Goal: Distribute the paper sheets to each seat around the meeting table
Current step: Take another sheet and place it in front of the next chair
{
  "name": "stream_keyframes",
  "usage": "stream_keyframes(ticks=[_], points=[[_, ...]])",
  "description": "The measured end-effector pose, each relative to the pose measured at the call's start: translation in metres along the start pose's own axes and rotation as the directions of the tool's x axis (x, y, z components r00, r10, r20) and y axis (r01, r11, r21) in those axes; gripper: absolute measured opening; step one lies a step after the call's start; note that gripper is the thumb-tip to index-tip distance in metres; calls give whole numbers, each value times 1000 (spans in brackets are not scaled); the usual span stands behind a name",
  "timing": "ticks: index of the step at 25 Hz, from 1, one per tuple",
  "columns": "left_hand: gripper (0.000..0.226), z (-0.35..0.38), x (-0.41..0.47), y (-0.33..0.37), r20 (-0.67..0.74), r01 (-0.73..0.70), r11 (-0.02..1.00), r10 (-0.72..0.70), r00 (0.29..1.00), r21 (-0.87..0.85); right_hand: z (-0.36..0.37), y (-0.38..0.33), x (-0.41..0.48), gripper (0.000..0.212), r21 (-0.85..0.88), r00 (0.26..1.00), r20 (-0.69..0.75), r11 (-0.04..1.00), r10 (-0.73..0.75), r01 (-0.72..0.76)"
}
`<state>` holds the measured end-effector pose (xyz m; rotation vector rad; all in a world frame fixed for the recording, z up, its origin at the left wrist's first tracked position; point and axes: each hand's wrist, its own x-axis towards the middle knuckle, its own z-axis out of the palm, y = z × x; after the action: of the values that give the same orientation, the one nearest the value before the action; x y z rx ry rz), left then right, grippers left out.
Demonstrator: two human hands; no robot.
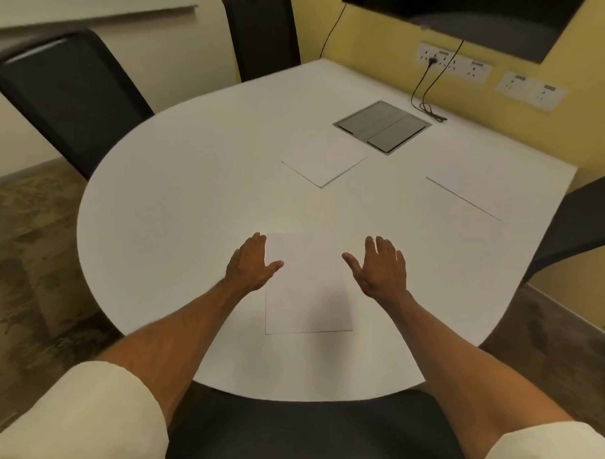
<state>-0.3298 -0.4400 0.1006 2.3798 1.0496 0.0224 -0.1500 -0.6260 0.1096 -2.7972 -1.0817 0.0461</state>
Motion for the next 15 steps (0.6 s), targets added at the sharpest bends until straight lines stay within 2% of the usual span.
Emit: stream_keyframes(ticks=[5,9,15], points=[[79,-33,-35,3,-78,-12,999,16,997,40,-29,-33,-15,77,54,999,-26,997,-46,47],[79,-61,-56,-15,-101,32,997,-25,995,68,-48,-71,-22,78,69,992,-65,992,-104,109],[79,-113,-72,-68,-126,64,990,-48,991,124,-64,-163,-23,80,74,978,-88,978,-191,197]])
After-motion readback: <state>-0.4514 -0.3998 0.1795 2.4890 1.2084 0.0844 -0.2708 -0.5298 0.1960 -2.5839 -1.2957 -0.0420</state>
